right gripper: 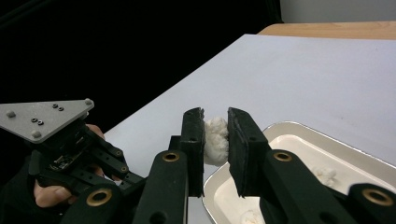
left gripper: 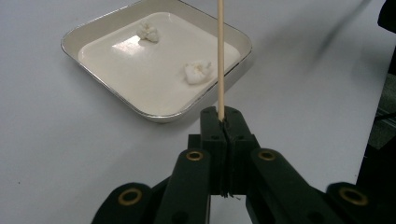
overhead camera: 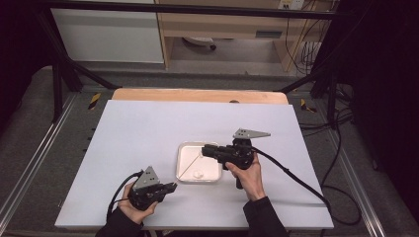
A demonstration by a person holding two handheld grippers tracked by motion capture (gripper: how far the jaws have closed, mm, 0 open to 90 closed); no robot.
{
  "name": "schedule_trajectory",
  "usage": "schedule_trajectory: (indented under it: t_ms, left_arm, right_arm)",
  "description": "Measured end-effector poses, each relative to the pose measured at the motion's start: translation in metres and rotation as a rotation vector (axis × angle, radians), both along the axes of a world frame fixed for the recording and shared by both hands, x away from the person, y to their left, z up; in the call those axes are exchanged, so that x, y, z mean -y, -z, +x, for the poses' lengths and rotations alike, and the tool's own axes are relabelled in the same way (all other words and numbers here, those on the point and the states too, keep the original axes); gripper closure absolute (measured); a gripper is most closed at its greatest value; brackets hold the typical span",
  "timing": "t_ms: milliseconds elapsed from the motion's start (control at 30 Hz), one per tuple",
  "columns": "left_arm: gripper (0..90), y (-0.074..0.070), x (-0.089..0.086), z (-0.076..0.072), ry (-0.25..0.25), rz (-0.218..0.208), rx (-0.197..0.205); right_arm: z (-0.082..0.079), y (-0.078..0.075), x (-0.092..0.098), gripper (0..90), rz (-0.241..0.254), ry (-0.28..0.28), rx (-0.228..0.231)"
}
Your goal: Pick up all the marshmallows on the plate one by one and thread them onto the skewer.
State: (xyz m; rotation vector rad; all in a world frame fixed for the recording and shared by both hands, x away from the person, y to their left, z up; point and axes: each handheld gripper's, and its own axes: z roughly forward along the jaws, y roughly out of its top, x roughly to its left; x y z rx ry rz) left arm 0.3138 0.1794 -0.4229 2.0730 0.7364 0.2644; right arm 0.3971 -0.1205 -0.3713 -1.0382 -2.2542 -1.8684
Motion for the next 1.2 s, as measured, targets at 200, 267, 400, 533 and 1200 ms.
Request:
schedule_trajectory:
  t_ms: [200, 267, 400, 533, 1200]
  left_arm:
    - [88.4, -0.0001, 0.0, -0.0002, -0.001, 0.0, 0.003]
    - [88.3, -0.0001, 0.0001, -0.0002, -0.001, -0.001, 0.004]
    - [88.4, -0.0002, 0.0005, -0.0005, -0.002, -0.004, 0.005]
    - [88.4, -0.0004, 0.0004, -0.0006, -0.003, -0.004, 0.006]
    - [88.5, 0.0015, 0.0014, -0.004, 0.007, 0.006, 0.054]
  right_arm:
    - [0.0013, 0.0015, -0.0014, 77.1, 0.007, -0.007, -0.011]
    - [0.0014, 0.0019, -0.0017, 77.1, 0.008, -0.008, -0.014]
    - [0.0016, 0.004, -0.004, 77.3, 0.011, -0.018, -0.022]
    - [0.0012, 0.0054, -0.0066, 77.5, 0.012, -0.029, -0.031]
    - [-0.0036, 0.0059, -0.0098, 80.1, 0.036, -0.085, -0.028]
